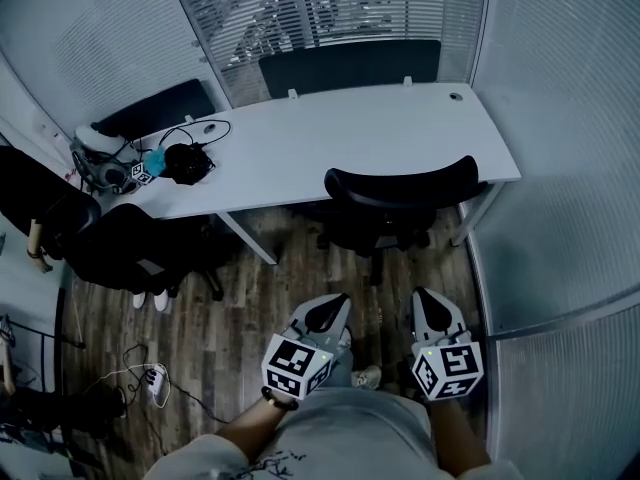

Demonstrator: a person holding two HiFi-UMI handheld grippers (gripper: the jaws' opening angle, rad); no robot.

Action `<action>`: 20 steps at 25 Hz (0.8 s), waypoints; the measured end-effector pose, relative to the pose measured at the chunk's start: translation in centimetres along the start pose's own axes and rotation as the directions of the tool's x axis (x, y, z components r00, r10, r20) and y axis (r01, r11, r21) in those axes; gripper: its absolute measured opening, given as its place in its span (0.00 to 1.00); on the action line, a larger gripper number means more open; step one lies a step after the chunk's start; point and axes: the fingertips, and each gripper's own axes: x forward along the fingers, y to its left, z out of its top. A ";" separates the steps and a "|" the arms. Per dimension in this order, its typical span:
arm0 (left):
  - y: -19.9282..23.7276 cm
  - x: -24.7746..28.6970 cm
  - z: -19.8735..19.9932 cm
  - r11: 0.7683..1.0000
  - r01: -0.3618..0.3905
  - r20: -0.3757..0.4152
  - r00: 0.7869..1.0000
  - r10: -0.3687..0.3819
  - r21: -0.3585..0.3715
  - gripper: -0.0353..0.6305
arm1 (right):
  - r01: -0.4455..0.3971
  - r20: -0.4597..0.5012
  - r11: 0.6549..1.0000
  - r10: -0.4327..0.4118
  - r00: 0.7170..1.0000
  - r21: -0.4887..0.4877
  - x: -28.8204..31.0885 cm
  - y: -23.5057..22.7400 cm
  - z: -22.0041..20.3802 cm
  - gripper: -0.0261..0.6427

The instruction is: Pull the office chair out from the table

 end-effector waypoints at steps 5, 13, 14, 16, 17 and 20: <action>1.7 1.6 0.9 1.000 0.009 0.004 1.000 -0.009 0.012 0.07 | 0.026 0.005 1.000 -0.026 1.000 0.003 1.8 -1.0 0.6 0.05; 4.7 4.3 2.6 0.999 0.027 0.004 1.000 -0.028 0.028 0.07 | 0.063 -0.008 0.998 -0.063 0.998 -0.008 5.0 -1.9 1.9 0.05; 5.0 4.6 2.6 0.999 0.029 0.001 1.000 -0.029 0.029 0.07 | 0.069 -0.009 0.998 -0.069 0.998 -0.008 5.4 -2.1 2.0 0.05; 5.7 5.4 2.7 0.999 0.037 -0.007 0.999 -0.036 0.030 0.07 | 0.082 -0.009 0.997 -0.082 0.997 -0.007 6.1 -2.4 2.3 0.05; 6.0 5.8 2.8 0.999 0.041 -0.010 0.999 -0.041 0.032 0.07 | 0.089 -0.009 0.996 -0.089 0.996 -0.006 6.5 -2.7 2.4 0.05; 6.6 6.9 3.2 0.998 0.057 -0.015 0.998 -0.057 0.039 0.07 | 0.107 -0.011 0.994 -0.107 0.994 -0.006 7.5 -3.3 2.9 0.05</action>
